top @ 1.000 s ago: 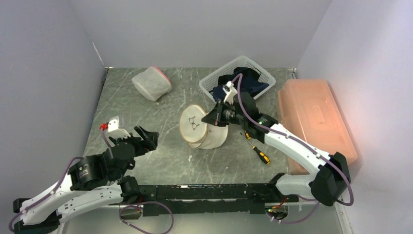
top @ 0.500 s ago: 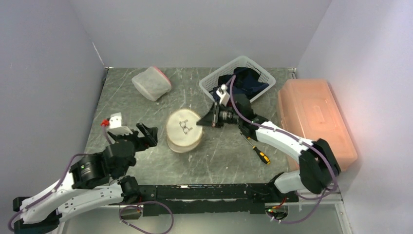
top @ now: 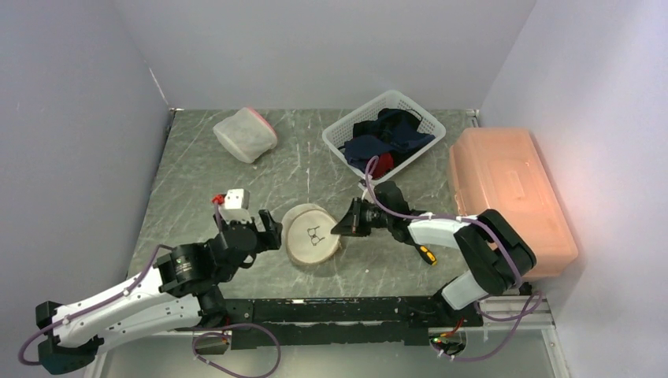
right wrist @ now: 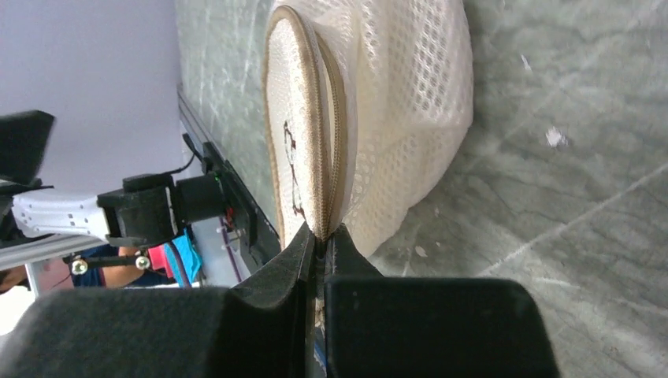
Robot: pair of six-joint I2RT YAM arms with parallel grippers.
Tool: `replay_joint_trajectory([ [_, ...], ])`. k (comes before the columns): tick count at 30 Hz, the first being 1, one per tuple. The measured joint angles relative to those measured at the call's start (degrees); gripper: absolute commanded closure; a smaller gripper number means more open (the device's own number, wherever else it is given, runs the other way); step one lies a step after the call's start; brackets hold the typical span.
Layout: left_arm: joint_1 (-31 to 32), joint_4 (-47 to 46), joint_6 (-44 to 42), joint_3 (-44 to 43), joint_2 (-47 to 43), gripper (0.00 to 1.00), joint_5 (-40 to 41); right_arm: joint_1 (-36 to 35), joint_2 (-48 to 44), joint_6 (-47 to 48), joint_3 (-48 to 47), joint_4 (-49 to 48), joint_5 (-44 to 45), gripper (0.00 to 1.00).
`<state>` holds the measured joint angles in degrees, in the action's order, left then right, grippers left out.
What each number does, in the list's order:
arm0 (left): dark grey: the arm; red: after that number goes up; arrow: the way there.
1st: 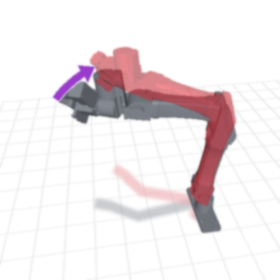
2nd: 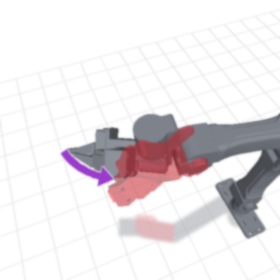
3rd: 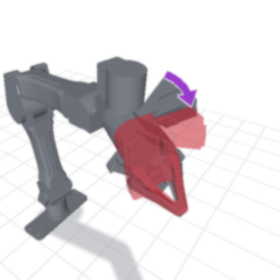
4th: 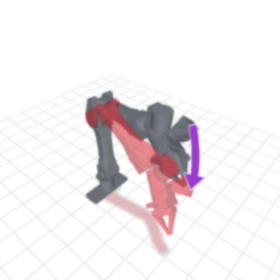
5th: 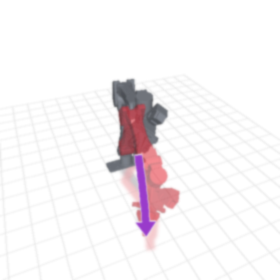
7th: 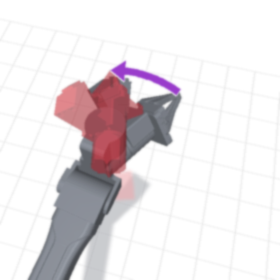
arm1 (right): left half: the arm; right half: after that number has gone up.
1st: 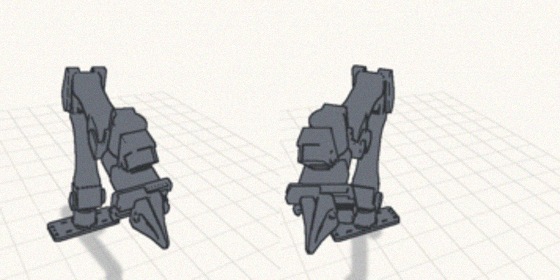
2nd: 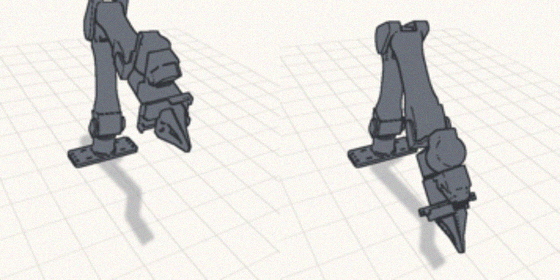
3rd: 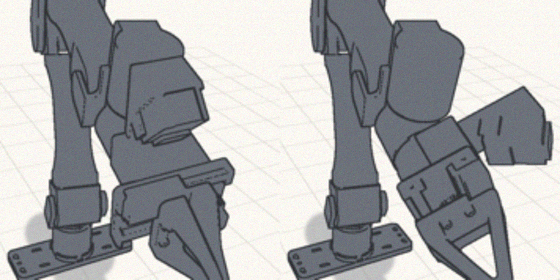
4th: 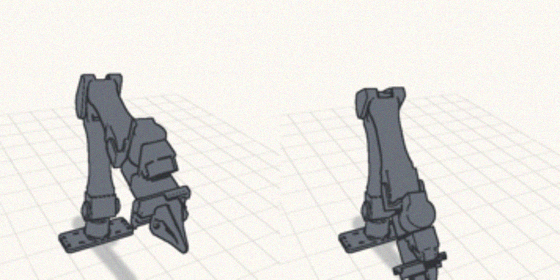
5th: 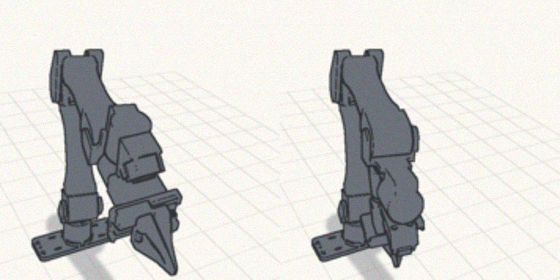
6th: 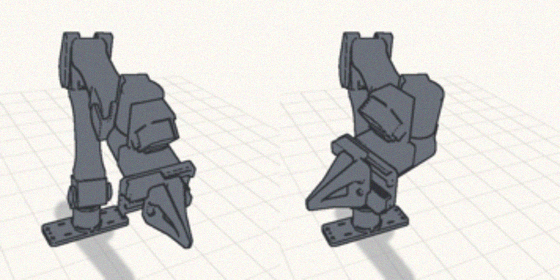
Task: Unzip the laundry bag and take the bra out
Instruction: Place the laundry bag at the center of the board, then move the laundry bag to the center of the board.
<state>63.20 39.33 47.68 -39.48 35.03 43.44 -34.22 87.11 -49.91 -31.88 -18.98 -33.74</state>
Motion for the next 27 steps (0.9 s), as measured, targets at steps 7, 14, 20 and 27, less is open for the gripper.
replay_joint_trajectory([
  [7,0.0,-5.4,-0.1,4.0,3.3,0.24,-5.7,0.0,-0.9,-1.7,0.8,-7.8,3.6,1.00],
  [14,-0.9,-11.8,0.0,7.4,11.2,0.31,-12.2,-0.1,6.2,-2.3,0.8,-14.2,6.9,1.00],
  [20,-3.7,-19.0,-1.3,7.2,18.0,0.35,-16.9,-1.2,11.5,-1.8,0.9,-17.6,8.4,0.85],
  [27,-7.7,-23.1,-3.3,4.5,26.4,0.44,-20.8,-1.7,10.8,-3.0,1.4,-18.2,9.8,0.28],
])
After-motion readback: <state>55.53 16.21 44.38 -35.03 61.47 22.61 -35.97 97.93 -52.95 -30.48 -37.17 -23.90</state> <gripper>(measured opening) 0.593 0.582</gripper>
